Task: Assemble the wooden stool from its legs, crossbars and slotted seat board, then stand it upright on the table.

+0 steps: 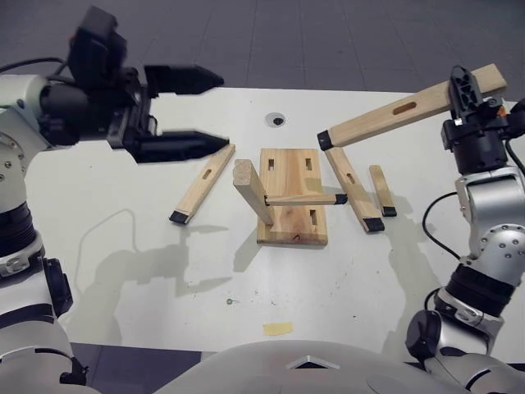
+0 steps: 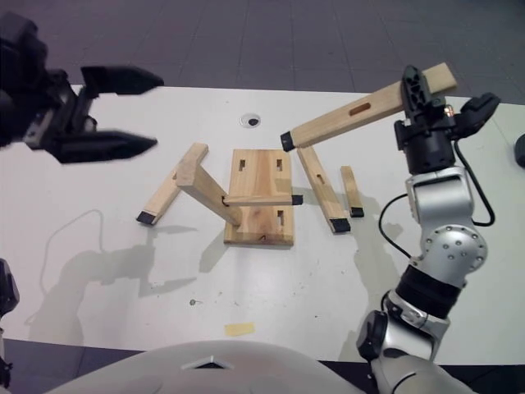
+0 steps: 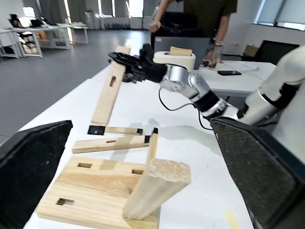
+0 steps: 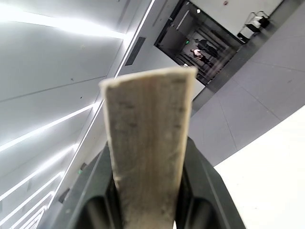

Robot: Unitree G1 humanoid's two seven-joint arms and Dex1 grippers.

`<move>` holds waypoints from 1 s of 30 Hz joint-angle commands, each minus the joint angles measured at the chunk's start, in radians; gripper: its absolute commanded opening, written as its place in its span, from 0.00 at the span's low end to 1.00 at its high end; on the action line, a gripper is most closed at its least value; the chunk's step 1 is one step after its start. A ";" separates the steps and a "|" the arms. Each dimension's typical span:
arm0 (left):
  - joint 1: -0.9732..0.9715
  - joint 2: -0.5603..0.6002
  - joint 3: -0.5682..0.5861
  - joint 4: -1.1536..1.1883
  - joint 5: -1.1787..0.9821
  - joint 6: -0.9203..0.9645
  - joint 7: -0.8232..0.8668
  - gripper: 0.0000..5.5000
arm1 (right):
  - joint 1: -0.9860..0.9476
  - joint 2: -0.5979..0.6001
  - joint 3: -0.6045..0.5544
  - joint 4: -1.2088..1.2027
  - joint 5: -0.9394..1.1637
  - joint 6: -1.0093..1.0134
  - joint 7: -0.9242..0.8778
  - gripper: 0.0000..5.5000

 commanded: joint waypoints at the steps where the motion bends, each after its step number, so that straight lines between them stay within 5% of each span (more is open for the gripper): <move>1: 0.071 -0.003 -0.088 -0.099 0.075 -0.063 0.009 0.98 | 0.029 -0.025 -0.003 0.011 0.004 0.016 0.022 0.18; 8: 0.155 -0.026 -0.128 -0.151 0.142 -0.129 0.064 0.86 | 0.057 -0.036 0.027 0.014 -0.016 0.032 0.025 0.18; 22: 0.238 -0.098 -0.167 -0.275 0.144 -0.139 0.189 0.42 | 0.044 -0.047 0.065 0.005 -0.044 0.057 0.023 0.18; 30: 0.319 -0.175 -0.273 -0.233 0.325 -0.198 0.401 0.37 | -0.032 -0.103 0.186 -0.062 -0.358 -0.015 0.070 0.18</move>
